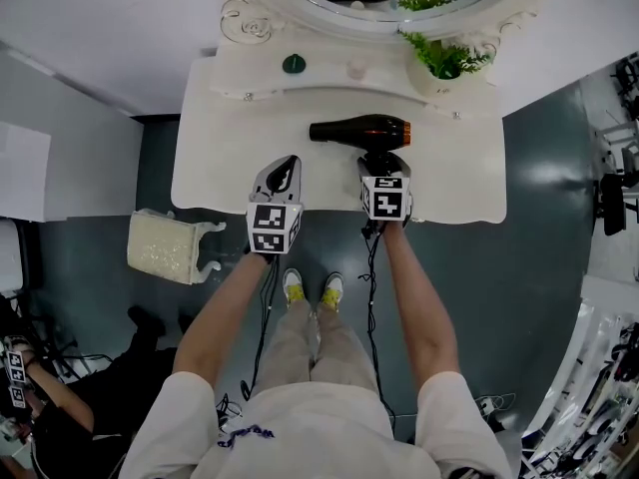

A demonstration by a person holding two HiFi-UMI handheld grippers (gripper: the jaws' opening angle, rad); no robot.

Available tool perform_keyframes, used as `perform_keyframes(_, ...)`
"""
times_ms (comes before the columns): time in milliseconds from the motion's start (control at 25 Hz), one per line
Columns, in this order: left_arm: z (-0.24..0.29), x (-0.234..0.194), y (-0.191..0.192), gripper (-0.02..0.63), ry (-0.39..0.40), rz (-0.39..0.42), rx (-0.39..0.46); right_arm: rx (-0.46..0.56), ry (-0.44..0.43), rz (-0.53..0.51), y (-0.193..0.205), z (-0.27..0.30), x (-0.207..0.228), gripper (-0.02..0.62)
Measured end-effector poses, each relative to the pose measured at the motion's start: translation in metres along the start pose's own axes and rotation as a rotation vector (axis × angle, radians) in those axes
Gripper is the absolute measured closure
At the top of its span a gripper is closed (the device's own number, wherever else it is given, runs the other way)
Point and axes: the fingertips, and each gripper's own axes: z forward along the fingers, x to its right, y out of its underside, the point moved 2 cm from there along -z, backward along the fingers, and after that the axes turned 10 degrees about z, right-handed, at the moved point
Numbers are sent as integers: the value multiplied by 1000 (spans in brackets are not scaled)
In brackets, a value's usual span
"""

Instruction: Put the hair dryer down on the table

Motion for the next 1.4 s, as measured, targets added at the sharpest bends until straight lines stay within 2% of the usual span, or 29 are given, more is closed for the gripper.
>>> perform_keyframes(440, 6, 7, -3, 598, 9, -12, 2, -52, 11, 8, 6, 9, 5, 295)
perform_keyframes(1400, 7, 14, -5, 598, 44, 10, 4, -46, 24, 0, -1, 13, 2, 282)
